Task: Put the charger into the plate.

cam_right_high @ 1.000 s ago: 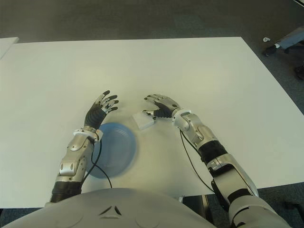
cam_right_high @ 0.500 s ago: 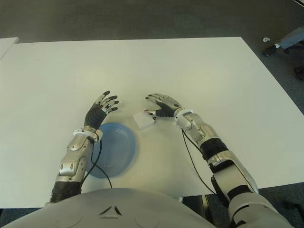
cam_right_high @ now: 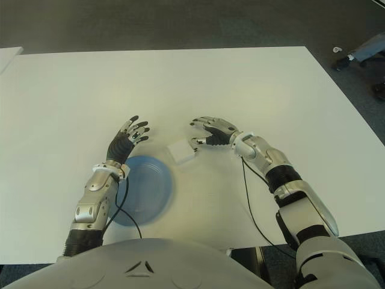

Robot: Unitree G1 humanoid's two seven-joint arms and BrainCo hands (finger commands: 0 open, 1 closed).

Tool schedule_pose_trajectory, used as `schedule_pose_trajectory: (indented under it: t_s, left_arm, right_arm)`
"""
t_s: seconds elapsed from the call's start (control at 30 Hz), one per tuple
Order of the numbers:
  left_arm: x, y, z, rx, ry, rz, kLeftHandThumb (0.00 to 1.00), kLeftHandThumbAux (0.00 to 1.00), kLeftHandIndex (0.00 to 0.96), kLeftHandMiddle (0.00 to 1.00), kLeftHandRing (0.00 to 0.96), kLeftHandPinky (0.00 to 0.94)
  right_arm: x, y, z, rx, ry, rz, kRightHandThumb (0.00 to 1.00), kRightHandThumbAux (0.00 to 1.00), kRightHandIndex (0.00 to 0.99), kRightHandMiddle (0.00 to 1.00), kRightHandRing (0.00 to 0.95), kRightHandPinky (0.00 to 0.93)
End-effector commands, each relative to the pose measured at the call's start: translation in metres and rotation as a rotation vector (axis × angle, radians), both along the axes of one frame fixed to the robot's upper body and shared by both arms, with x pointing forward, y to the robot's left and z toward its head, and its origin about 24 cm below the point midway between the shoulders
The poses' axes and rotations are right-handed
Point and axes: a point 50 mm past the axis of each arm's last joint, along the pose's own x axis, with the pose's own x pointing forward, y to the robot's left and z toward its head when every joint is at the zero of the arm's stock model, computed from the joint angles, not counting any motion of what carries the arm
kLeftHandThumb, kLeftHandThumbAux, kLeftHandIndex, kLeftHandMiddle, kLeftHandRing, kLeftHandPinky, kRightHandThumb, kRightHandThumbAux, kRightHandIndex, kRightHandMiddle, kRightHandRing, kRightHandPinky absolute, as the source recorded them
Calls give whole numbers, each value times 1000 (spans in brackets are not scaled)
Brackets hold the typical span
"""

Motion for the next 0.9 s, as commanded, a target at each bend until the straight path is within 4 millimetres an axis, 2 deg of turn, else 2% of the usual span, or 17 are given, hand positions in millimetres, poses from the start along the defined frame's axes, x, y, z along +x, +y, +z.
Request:
schedule_pose_trajectory:
  t_s: [0.03,0.33,0.9]
  left_arm:
    - [0,-2,-4,8,21,-11,108,565,90,207,230,252]
    - [1,-3,-4,6,26,-7,100,569,96,217,240,262]
    - [0,-4,-5,15,30,-11,98,575,106,226,255,276]
  right_arm:
    - [1,1,3,-37,-26,76,361,113,0,0,0,0]
    - [11,1,24,-66,-61,158,359,105,0,0,0,0]
    - [9,4,39,-131,-86,302,370,109,0,0,0,0]
